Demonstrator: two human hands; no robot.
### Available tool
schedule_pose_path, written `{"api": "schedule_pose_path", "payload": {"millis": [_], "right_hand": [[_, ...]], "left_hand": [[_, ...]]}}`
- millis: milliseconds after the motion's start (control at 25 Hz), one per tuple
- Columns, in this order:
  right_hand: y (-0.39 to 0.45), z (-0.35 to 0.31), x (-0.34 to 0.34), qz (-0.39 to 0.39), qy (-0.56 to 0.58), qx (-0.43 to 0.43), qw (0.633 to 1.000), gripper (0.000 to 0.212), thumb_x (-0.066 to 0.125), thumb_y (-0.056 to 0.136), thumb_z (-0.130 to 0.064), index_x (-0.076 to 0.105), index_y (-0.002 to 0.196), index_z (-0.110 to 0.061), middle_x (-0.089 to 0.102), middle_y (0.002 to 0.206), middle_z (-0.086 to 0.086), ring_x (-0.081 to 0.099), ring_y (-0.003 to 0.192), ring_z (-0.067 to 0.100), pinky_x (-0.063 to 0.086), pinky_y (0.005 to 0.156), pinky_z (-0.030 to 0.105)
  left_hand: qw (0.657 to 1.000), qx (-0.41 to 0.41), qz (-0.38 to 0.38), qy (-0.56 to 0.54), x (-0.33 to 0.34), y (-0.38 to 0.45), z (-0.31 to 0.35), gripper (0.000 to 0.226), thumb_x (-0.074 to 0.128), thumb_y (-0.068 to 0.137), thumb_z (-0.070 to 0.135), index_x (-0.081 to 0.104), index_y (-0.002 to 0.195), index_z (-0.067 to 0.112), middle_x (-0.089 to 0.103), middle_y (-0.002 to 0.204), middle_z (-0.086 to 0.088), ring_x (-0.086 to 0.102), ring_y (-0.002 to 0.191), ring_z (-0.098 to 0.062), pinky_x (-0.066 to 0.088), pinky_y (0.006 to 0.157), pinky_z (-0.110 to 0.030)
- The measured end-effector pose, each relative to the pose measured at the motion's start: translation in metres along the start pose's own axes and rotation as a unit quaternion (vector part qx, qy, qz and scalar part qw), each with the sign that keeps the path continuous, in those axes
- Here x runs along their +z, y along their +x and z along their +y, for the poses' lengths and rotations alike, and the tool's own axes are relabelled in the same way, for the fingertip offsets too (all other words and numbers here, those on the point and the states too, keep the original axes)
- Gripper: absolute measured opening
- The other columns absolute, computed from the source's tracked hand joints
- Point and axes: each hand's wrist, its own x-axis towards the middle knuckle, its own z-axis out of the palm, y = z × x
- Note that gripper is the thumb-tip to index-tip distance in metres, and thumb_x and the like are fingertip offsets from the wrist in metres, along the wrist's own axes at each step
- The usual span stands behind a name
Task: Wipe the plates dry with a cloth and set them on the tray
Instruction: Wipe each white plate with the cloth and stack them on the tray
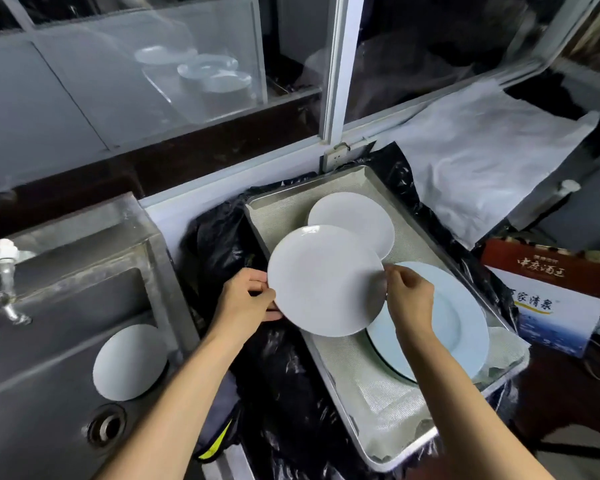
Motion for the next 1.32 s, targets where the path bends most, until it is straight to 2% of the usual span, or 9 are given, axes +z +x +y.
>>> {"api": "schedule_pose_path", "payload": {"millis": [200, 360, 440, 520, 680, 760, 920, 1120, 1320], "right_hand": [[0.070, -0.005, -0.003, 0.024, 0.010, 0.026, 0.999, 0.027, 0.055, 0.094, -0.019, 0.078, 0.106, -0.015, 0.074, 0.095, -0.001, 0.064, 0.090, 0.019, 0.051, 0.085, 0.037], [0.116, -0.003, 0.006, 0.020, 0.016, 0.040, 0.999, 0.032, 0.054, 0.092, -0.014, 0.063, 0.105, 0.014, 0.052, 0.073, 0.019, 0.042, 0.070, 0.023, 0.039, 0.068, 0.034], [0.130, -0.003, 0.010, 0.028, 0.028, 0.050, 0.998, 0.030, 0.056, 0.093, -0.013, 0.062, 0.102, 0.015, 0.059, 0.085, 0.034, 0.044, 0.075, 0.018, 0.036, 0.069, 0.030], [0.139, -0.006, 0.016, 0.029, 0.027, 0.057, 0.998, 0.023, 0.057, 0.093, -0.012, 0.067, 0.094, 0.009, 0.066, 0.100, 0.031, 0.049, 0.078, 0.017, 0.038, 0.072, 0.029], [0.152, -0.007, 0.029, 0.003, 0.031, 0.040, 0.999, 0.025, 0.057, 0.089, -0.012, 0.060, 0.094, 0.012, 0.046, 0.072, 0.015, 0.042, 0.070, 0.020, 0.037, 0.069, 0.034], [0.155, -0.008, 0.035, 0.009, 0.020, 0.030, 0.999, 0.018, 0.059, 0.090, -0.015, 0.065, 0.090, 0.002, 0.053, 0.074, 0.004, 0.048, 0.071, 0.020, 0.040, 0.072, 0.032], [0.149, -0.011, 0.037, 0.009, -0.014, 0.014, 1.000, 0.031, 0.060, 0.094, -0.016, 0.068, 0.123, -0.009, 0.073, 0.114, 0.007, 0.066, 0.104, 0.025, 0.053, 0.096, 0.041], [0.124, -0.009, 0.034, -0.007, -0.122, -0.093, 0.988, 0.040, 0.058, 0.094, -0.015, 0.062, 0.134, -0.010, 0.063, 0.130, 0.014, 0.059, 0.117, 0.033, 0.045, 0.106, 0.046], [0.075, -0.012, 0.046, -0.054, -0.105, -0.150, 0.982, 0.039, 0.057, 0.092, -0.011, 0.063, 0.131, -0.016, 0.062, 0.126, 0.007, 0.059, 0.115, 0.022, 0.047, 0.102, 0.040]], "left_hand": [[1.000, 0.012, -0.013, 0.013, 0.055, 0.049, 0.014, 0.022, 0.064, 0.090, -0.006, 0.065, 0.100, 0.013, 0.066, 0.104, -0.008, 0.073, 0.072, -0.020, 0.064, 0.069, -0.038], [0.999, 0.014, 0.005, 0.032, 0.089, 0.091, 0.017, 0.021, 0.061, 0.091, -0.009, 0.063, 0.099, 0.011, 0.063, 0.100, -0.004, 0.070, 0.067, -0.020, 0.063, 0.064, -0.035], [0.999, 0.021, 0.016, 0.041, 0.101, 0.108, 0.018, 0.023, 0.060, 0.091, -0.010, 0.063, 0.097, 0.012, 0.063, 0.098, -0.005, 0.069, 0.068, -0.021, 0.063, 0.063, -0.033], [0.998, 0.027, 0.029, 0.051, 0.110, 0.121, 0.018, 0.024, 0.060, 0.090, -0.010, 0.064, 0.094, 0.014, 0.064, 0.096, -0.004, 0.070, 0.074, -0.026, 0.062, 0.066, -0.037], [0.994, 0.036, 0.070, 0.080, 0.117, 0.137, 0.017, 0.026, 0.062, 0.089, -0.008, 0.065, 0.088, 0.018, 0.067, 0.089, 0.001, 0.073, 0.072, -0.024, 0.063, 0.063, -0.036], [0.992, 0.041, 0.075, 0.091, 0.118, 0.140, 0.017, 0.028, 0.062, 0.090, -0.007, 0.065, 0.088, 0.020, 0.069, 0.090, 0.000, 0.073, 0.071, -0.022, 0.063, 0.064, -0.036], [0.991, 0.050, 0.051, 0.112, 0.113, 0.138, 0.018, 0.036, 0.061, 0.092, -0.004, 0.066, 0.085, 0.032, 0.071, 0.090, 0.005, 0.073, 0.071, -0.022, 0.064, 0.069, -0.042], [0.981, 0.072, 0.000, 0.181, 0.098, 0.123, 0.024, 0.040, 0.064, 0.092, 0.008, 0.064, 0.129, 0.022, 0.067, 0.105, 0.008, 0.071, 0.089, -0.024, 0.060, 0.083, -0.045], [0.978, 0.107, -0.007, 0.176, 0.071, 0.093, 0.030, 0.038, 0.062, 0.093, 0.008, 0.063, 0.127, 0.022, 0.065, 0.112, 0.008, 0.067, 0.087, -0.020, 0.059, 0.086, -0.045]]}}
